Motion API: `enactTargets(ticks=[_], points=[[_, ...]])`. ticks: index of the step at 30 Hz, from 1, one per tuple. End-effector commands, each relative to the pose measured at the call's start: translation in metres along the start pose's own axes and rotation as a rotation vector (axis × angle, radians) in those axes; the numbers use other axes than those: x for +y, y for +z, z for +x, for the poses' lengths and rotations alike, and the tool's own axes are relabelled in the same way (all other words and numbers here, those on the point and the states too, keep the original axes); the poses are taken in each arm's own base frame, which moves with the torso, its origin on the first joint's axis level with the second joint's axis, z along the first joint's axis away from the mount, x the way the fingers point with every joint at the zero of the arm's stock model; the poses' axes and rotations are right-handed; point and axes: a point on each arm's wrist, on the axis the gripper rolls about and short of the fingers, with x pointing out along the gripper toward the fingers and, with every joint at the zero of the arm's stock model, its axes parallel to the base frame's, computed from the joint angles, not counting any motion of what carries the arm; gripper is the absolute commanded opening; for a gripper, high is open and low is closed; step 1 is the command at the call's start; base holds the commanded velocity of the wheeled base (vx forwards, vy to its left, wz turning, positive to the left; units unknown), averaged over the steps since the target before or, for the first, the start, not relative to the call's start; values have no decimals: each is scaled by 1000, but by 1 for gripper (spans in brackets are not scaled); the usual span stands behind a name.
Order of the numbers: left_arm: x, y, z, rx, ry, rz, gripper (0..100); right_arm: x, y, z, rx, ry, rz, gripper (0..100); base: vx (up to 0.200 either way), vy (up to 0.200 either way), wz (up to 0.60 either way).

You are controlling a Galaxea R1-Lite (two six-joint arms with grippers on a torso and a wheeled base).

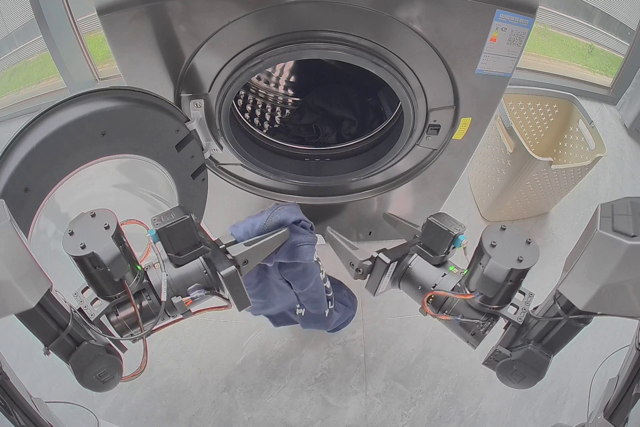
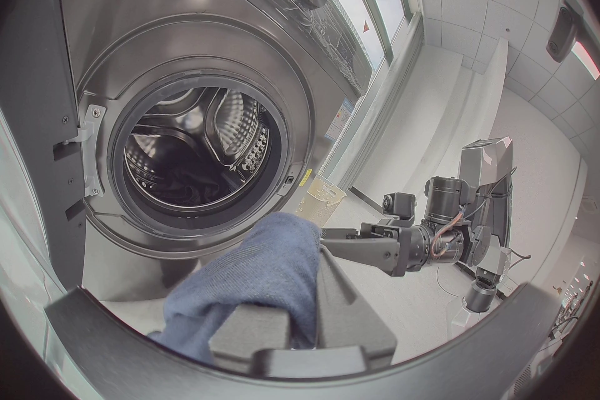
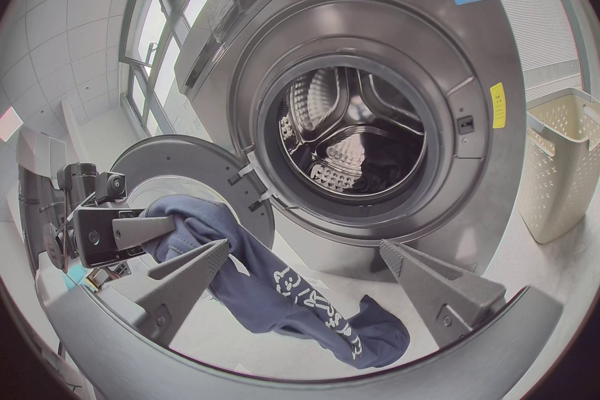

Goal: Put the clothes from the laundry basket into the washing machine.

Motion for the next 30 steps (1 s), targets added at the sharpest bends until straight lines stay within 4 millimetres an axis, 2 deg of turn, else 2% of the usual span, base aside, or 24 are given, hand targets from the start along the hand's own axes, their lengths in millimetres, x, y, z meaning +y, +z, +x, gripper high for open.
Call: enactTargets(ticks=[1, 11, 19, 24, 25, 30], points=[[0, 2, -2, -6, 7, 3, 0, -10, 18, -9, -39, -29, 0, 100, 0, 0, 0], [-1, 4, -2, -15, 6, 6, 0, -17, 32, -21, -65, -54, -6, 100, 0, 0, 0], [-6, 25, 5, -101, -25, 36, 0, -23, 37, -25, -77, -76, -10, 100, 0, 0, 0], [-10, 43, 12, -179, -21, 51, 0, -24, 31, -24, -55, -80, -24, 100, 0, 0, 0], [-17, 48, 19, -214, -12, 51, 0, -24, 23, -22, -28, -77, -35, 100, 0, 0, 0], [-16, 51, 27, -244, 25, 49, 0, -18, 3, -17, 34, -55, -61, 100, 0, 0, 0]])
